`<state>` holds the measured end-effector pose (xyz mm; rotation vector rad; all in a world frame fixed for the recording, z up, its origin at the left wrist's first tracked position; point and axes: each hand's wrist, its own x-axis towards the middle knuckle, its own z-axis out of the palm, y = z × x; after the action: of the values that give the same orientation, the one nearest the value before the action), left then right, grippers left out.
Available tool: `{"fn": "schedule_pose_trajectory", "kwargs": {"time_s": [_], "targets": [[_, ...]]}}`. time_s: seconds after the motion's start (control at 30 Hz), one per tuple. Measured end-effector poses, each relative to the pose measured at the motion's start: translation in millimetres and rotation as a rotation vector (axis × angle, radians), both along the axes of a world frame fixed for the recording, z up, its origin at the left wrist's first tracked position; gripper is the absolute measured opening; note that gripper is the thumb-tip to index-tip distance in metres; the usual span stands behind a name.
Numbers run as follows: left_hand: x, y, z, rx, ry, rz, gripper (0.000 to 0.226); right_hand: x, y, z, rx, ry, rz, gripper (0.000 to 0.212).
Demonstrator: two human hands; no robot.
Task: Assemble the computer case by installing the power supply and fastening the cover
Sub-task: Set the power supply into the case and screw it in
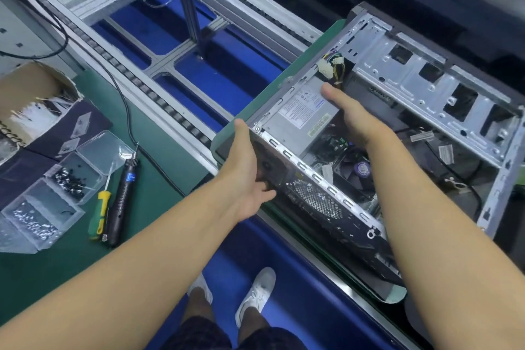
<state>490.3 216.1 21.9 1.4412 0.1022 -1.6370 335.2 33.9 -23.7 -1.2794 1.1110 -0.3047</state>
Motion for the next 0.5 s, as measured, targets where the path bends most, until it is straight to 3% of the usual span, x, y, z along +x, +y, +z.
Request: {"fn": "schedule_pose_trajectory", "kwargs": {"time_s": [0.1, 0.23, 0.37, 0.4, 0.5], "targets": [[-11.9, -6.5, -0.6, -0.16, 0.01, -0.029, 0.086, 2.9, 1.1, 1.7, 0.033, -0.02, 0.029, 0.054], [-26.1, -19.6, -0.7, -0.05, -0.171, -0.046, 0.082, 1.2, -1.2, 3.1, 0.027, -0.043, 0.022, 0.057], [-30.3, -23.2, -8.3, -0.029, -0.23, 0.024, 0.035, -5.8, -5.1, 0.5, 0.061, -0.047, 0.023, 0.055], [-30.3, -23.1, -7.5, -0.027, -0.242, 0.027, 0.033, -7.1, -7.6, 1.1, 0.071, -0.039, 0.032, 0.055], [-27.9, -24.5, -8.3, -0.03, -0.189, 0.046, 0.06, -2.6, -14.1, 11.4, 0.033, -0.026, -0.004, 0.053]]}}
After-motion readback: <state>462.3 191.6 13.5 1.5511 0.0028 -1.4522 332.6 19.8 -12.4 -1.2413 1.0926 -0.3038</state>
